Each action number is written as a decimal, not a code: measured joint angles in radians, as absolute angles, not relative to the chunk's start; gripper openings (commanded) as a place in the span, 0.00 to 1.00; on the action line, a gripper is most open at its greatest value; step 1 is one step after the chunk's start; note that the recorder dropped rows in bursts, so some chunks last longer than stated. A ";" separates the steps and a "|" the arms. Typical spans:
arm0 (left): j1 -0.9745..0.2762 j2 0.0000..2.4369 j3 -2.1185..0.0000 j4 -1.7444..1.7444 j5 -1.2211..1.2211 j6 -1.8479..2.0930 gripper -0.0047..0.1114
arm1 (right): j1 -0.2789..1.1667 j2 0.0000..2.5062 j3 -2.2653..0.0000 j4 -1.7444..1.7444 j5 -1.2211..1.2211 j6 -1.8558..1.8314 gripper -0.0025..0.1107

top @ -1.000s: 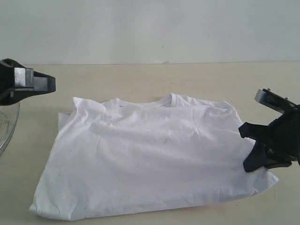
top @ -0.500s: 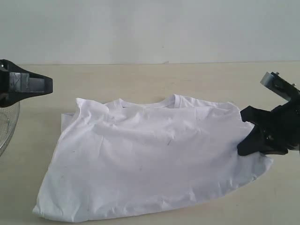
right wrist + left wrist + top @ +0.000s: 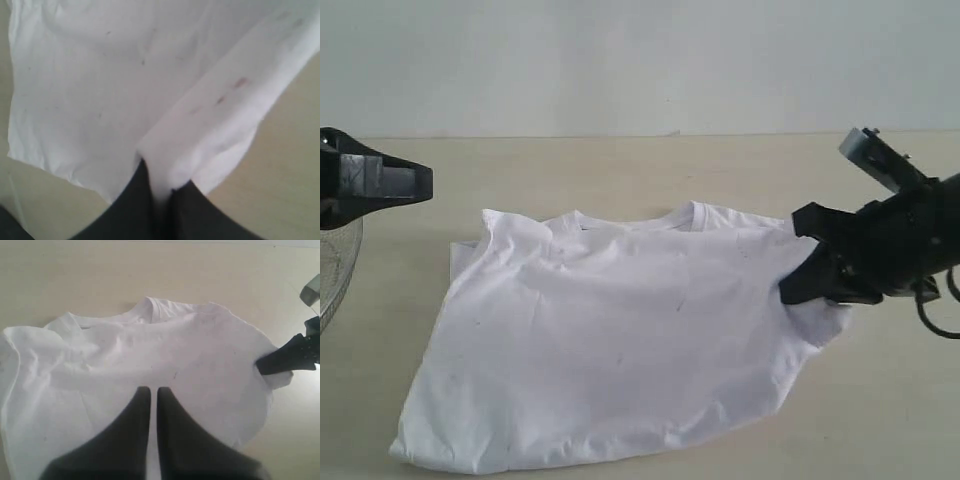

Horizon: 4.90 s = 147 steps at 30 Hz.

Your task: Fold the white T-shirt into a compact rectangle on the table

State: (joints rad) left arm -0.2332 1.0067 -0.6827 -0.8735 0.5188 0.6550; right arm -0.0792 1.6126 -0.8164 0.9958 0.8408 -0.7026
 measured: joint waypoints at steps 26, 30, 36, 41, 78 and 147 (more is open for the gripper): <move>-0.233 1.007 -0.683 -0.872 0.568 0.649 0.08 | 0.451 1.867 -1.109 1.144 0.678 -0.663 0.02; -0.233 1.007 -0.683 -0.864 0.570 0.649 0.08 | 0.478 1.897 -1.166 1.151 0.690 -0.655 0.02; -0.233 1.007 -0.683 -0.727 0.548 0.558 0.08 | 0.519 1.937 -1.224 1.158 0.701 -0.650 0.02; -0.233 1.007 -0.683 -0.608 0.531 0.462 0.08 | 0.553 1.970 -1.255 1.159 0.703 -0.647 0.02; -0.233 1.357 -0.684 -0.269 0.616 0.190 0.08 | 0.595 2.002 -1.362 1.125 0.738 -0.628 0.02; -0.188 1.159 -0.796 -0.224 0.749 0.143 0.08 | 0.533 1.978 -1.603 0.527 0.881 -0.150 0.52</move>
State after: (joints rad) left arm -0.1885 1.1587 -0.7956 -0.2236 0.7491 0.1428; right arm 0.5326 1.9776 -1.6032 0.5266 0.8808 -0.1505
